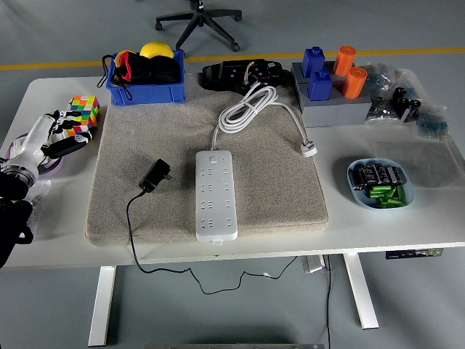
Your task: Pull the plug out,throw it away,press the button
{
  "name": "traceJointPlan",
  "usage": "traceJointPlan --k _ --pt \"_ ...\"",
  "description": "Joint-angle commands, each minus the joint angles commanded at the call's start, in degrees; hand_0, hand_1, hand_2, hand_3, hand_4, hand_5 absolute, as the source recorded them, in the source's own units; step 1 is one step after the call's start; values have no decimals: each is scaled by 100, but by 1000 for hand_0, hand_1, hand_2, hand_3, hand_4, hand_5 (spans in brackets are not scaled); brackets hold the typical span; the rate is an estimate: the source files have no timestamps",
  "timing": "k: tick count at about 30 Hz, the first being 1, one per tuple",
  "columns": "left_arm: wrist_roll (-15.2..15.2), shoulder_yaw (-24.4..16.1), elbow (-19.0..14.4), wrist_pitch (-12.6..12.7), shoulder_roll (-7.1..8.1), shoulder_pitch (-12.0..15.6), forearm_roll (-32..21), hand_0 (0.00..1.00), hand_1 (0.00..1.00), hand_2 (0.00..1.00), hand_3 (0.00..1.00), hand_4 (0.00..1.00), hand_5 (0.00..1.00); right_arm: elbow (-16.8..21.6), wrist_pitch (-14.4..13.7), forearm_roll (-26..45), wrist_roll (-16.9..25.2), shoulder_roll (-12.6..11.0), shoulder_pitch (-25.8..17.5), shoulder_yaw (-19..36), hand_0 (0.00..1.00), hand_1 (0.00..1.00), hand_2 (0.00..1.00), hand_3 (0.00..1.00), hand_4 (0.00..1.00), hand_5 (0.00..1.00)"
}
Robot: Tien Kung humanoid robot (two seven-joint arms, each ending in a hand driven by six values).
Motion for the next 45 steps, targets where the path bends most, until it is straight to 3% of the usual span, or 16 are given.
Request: traceJointPlan --k 21,45 --pt "60 57 -205 -38 -12 -20 28 783 761 712 766 780 475 6 5 -9 -15 -14 30 51 750 666 655 620 674 510" --pt "53 64 -223 -50 31 -2 13 779 758 710 758 776 459 0 -3 9 -27 -51 47 -29 750 666 655 621 673 511"
